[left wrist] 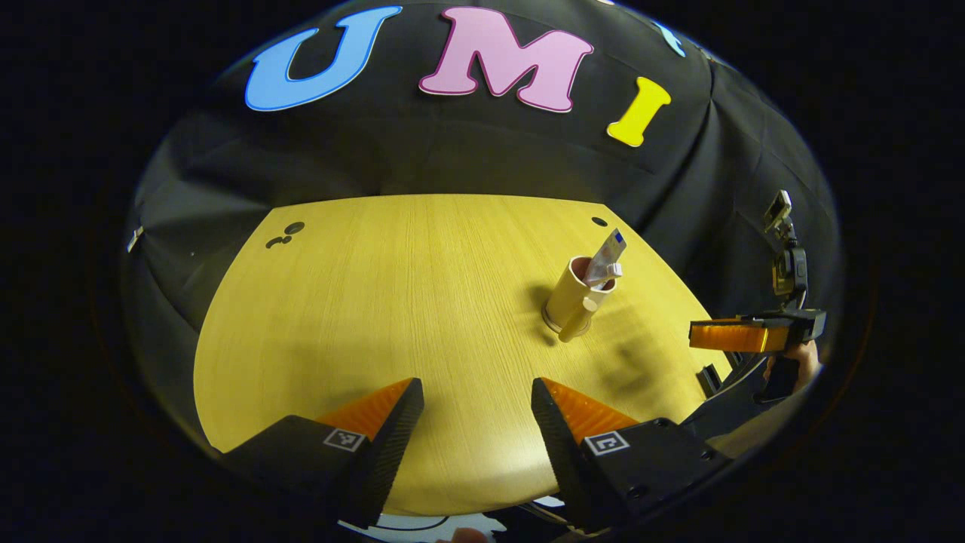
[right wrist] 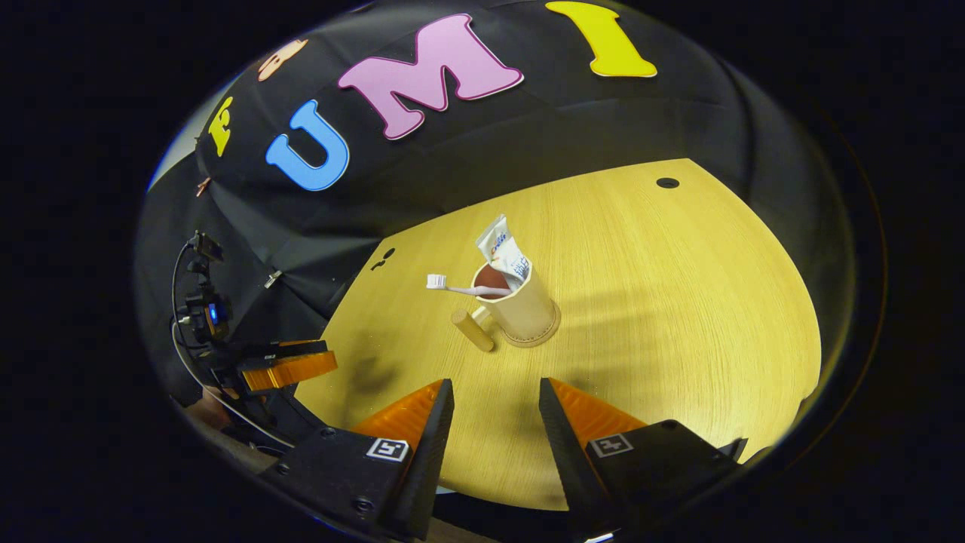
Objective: Put the toothbrush and toothpaste on the desktop into the cup, then pick up the cup and place it on the coaster on the desktop.
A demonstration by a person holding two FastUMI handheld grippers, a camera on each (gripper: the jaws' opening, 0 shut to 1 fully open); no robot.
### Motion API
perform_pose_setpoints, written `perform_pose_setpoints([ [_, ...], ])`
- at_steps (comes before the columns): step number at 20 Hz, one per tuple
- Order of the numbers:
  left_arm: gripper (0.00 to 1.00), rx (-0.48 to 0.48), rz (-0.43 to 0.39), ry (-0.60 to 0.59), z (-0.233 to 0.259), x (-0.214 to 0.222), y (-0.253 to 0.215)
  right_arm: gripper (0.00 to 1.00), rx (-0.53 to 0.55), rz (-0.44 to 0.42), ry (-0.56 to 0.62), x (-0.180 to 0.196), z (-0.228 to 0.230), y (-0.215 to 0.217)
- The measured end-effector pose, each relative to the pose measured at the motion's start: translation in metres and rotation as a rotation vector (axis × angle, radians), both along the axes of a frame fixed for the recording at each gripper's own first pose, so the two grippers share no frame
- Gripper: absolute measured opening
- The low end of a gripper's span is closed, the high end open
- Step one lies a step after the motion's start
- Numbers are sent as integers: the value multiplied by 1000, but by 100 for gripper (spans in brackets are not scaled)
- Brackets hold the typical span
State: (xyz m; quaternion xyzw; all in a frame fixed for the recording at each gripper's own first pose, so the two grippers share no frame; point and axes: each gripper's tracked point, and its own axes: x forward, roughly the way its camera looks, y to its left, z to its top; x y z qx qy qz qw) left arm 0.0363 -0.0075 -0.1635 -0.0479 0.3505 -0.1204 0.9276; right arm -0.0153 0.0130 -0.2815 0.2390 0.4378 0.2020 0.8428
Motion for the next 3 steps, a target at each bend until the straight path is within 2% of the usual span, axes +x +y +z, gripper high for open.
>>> perform_pose_setpoints([
  [3,89,-20,-6,11,-3,-8,-5,71,2,-1,-10,0,7,6],
])
